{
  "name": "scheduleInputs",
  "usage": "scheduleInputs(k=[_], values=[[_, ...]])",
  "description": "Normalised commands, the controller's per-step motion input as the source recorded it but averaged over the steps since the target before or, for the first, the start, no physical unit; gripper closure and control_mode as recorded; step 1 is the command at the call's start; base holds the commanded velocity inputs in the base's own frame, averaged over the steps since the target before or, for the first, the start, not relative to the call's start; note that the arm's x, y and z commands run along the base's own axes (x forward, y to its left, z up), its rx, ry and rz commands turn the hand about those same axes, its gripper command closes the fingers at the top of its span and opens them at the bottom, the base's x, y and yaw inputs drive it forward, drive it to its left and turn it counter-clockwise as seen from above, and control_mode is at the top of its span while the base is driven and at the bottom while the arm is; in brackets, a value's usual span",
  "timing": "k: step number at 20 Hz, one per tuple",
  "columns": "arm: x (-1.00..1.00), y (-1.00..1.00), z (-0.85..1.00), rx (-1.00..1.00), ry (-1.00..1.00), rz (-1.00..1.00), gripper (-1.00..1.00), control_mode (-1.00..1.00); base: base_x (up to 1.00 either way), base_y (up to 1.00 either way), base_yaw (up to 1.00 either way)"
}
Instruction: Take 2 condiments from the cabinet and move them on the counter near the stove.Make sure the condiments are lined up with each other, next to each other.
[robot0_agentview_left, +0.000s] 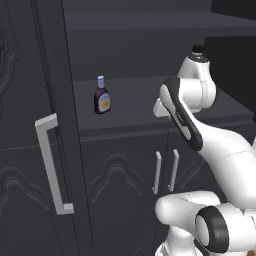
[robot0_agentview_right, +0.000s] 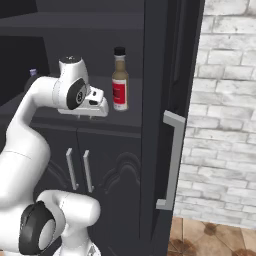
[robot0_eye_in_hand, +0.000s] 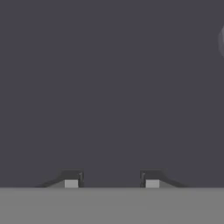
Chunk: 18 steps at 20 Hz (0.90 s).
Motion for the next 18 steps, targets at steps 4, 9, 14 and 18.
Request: scheduleInputs(k=[4, 9, 14, 18], values=[[0.0, -0.09, 0.0, 0.01, 0.0, 0.0, -1.0, -1.0, 0.0, 0.0, 0.0], [-0.52, 0.0, 0.0, -0.05, -0.36, 0.03, -1.0, -1.0, 0.0, 0.0, 0.0], [-0.85, -0.1, 0.04, -0.13, -0.73, 0.02, -1.0, -1.0, 0.0, 0.0, 0.0], [-0.34, -0.34, 0.33, -0.1, -0.56, -0.01, -1.0, -1.0, 0.0, 0.0, 0.0]])
